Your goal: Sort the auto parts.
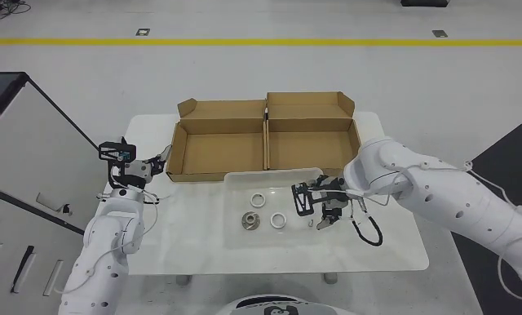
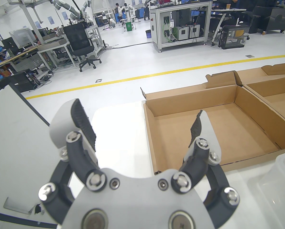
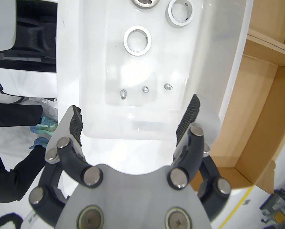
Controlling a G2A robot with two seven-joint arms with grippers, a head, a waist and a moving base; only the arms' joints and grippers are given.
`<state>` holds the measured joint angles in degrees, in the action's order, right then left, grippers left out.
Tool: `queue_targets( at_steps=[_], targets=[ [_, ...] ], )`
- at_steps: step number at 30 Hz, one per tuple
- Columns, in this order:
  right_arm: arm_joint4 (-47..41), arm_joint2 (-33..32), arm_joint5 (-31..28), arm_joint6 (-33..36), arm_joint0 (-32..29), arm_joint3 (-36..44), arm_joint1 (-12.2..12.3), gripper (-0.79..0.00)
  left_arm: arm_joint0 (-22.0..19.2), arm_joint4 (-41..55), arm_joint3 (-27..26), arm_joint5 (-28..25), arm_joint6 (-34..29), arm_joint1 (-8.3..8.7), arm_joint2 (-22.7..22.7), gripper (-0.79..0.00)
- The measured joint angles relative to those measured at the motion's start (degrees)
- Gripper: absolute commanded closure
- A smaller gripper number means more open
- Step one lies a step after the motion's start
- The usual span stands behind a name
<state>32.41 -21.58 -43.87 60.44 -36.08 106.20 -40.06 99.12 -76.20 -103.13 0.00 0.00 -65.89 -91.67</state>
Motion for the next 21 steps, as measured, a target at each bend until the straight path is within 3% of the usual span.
queue_targets(
  at_steps=[8, 15, 18, 19, 21],
  targets=[
    [-3.53, 6.09, 9.92, 9.90, 5.65, 2.03, -2.74, -0.785, 0.00, 0.00, 0.00, 0.00, 0.00, 0.00, 0.00, -0.785],
    [-4.06, 10.07, 10.17, 10.15, 8.81, -0.82, -5.73, -0.776, 0.00, 0.00, 0.00, 0.00, 0.00, 0.00, 0.00, -0.785],
    [-4.08, 10.95, 9.63, 9.60, 9.38, -2.44, -6.59, -0.662, 0.00, 0.00, 0.00, 0.00, 0.00, 0.00, 0.00, -0.785],
    [-4.07, 11.17, 9.51, 9.48, 9.49, -2.94, -6.80, -0.570, 0.00, 0.00, 0.00, 0.00, 0.00, 0.00, 0.00, -0.785],
    [-4.04, 11.67, 9.28, 9.25, 9.69, -4.00, -7.24, -0.502, 0.00, 0.00, 0.00, 0.00, 0.00, 0.00, 0.00, -0.785]
  ],
)
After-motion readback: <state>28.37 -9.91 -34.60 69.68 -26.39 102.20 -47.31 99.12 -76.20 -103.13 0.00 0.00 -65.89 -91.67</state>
